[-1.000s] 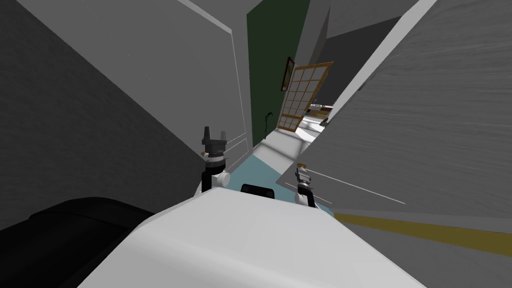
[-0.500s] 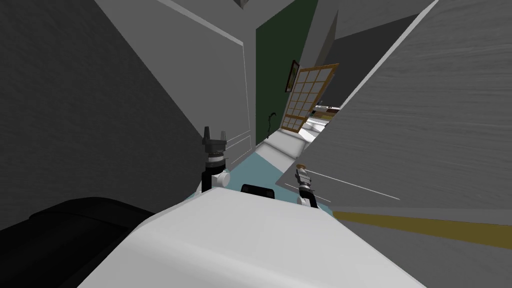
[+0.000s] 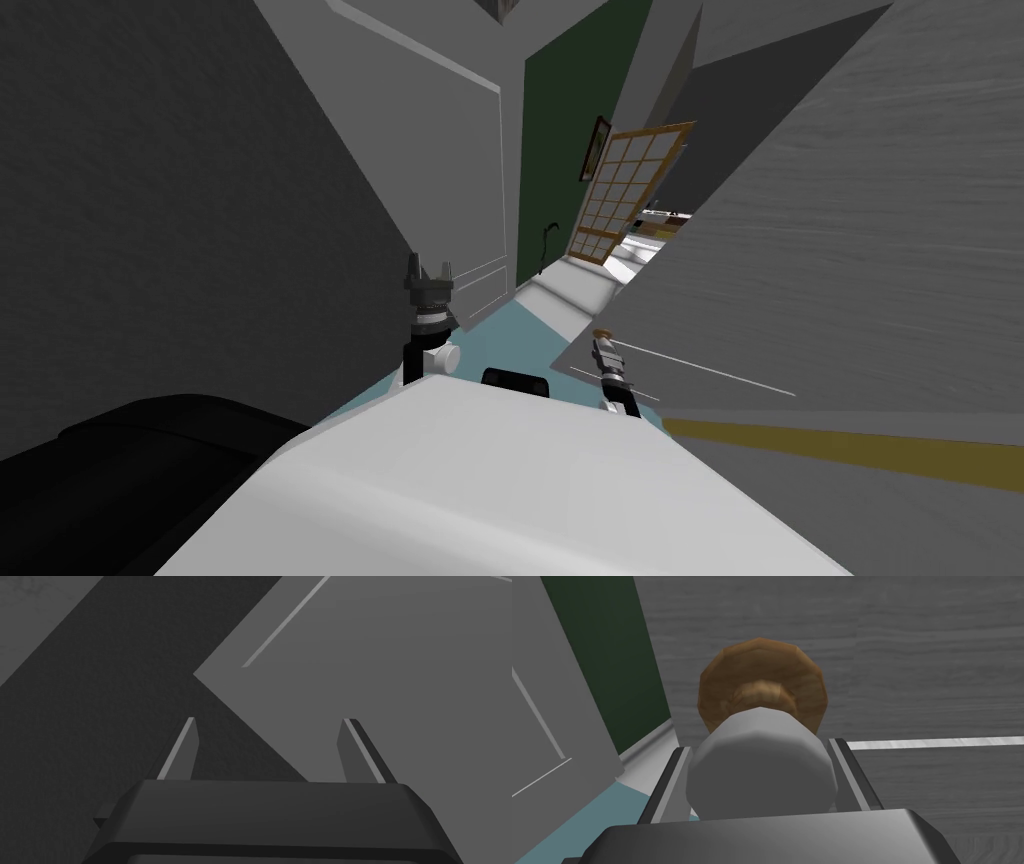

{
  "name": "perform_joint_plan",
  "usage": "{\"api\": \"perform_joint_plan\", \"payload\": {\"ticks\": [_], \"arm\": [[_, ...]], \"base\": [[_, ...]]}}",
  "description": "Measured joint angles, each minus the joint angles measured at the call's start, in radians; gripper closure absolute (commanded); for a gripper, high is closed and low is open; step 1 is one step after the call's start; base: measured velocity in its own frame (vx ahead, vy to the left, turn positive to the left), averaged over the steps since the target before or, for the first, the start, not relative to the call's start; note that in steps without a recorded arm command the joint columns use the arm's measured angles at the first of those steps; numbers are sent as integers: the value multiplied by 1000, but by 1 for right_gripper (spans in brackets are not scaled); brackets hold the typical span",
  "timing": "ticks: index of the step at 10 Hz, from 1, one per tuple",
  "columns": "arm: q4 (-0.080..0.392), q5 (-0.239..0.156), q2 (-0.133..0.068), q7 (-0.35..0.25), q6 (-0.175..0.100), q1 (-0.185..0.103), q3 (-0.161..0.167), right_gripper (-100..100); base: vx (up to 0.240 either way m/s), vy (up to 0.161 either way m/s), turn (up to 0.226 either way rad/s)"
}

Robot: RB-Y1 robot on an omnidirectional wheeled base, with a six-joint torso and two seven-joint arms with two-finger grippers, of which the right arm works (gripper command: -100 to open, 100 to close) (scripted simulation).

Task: Pull the door open

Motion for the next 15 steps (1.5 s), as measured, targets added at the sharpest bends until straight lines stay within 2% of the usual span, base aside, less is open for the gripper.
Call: {"api": "perform_joint_plan", "payload": {"ticks": [2, 5, 6, 7, 11, 13, 14, 15], "arm": [[18, 15, -16, -32, -31, 4, 29, 100], [5, 34, -46, -74, -62, 31, 73, 100], [6, 37, -45, -77, -62, 35, 78, 100], [13, 40, -52, -86, -74, 39, 85, 100], [26, 55, -91, -132, -140, 62, 121, 100], [21, 62, -109, -149, -164, 85, 140, 100], [32, 66, -114, -160, -179, 86, 149, 100], [35, 67, -113, -163, -182, 87, 152, 100]], "base": [[-217, -52, 86], [-195, -57, 86], [-161, -37, 152], [-205, -46, 168], [-222, -48, 121], [-191, -58, 109], [-85, -18, 14], [-145, -32, 157]]}}
